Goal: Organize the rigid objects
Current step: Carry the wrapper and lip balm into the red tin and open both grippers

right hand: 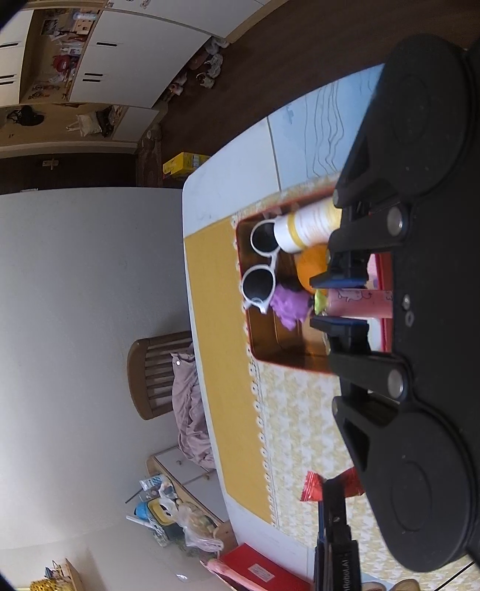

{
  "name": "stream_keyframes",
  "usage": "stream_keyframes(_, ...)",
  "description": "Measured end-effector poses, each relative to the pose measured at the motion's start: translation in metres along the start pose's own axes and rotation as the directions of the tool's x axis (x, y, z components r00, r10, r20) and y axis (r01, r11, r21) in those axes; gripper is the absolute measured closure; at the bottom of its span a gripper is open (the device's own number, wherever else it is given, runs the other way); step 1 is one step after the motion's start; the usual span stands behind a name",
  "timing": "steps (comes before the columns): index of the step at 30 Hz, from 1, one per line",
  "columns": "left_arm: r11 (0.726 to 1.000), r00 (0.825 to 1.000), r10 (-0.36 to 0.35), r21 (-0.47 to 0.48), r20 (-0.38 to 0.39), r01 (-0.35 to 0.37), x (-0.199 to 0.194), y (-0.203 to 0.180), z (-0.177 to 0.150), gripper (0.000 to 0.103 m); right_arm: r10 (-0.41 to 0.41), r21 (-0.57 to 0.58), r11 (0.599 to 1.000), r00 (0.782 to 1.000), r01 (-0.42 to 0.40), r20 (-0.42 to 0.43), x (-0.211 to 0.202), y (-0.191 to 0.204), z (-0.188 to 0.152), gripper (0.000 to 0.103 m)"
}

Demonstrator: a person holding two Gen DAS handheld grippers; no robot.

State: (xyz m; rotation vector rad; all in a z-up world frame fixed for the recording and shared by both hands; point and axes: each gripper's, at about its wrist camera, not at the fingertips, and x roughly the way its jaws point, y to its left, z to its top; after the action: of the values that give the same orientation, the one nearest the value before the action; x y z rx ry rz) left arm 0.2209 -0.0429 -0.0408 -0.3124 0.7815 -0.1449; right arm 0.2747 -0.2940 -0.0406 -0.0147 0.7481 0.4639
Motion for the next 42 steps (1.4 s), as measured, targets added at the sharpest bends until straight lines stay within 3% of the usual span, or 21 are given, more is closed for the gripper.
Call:
stream_keyframes(13, 1.000, 0.999, 0.004, 0.014, -0.039, -0.003, 0.068, -0.044, 0.029, 0.084, 0.010, -0.025, 1.000, 0.999, -0.011, -0.033, 0.032, -0.035, 0.013, 0.089)
stream_keyframes(26, 0.990, 0.989, 0.119, 0.081, -0.093, -0.112, 0.138, -0.069, 0.043, 0.084, 0.046, -0.056, 0.997, 0.995, -0.051, -0.083, 0.066, -0.051, 0.012, 0.089)
stream_keyframes(34, 0.989, 0.982, 0.139, 0.076, -0.130, -0.130, 0.161, -0.068, 0.042, 0.084, 0.084, -0.082, 0.992, 0.989, -0.094, -0.123, 0.074, -0.052, 0.005, 0.089)
stream_keyframes(42, 0.989, 0.978, 0.145, 0.058, -0.152, -0.138, 0.173, -0.070, 0.038, 0.084, 0.073, -0.108, 0.990, 0.985, -0.090, -0.159, 0.083, -0.052, 0.000, 0.088)
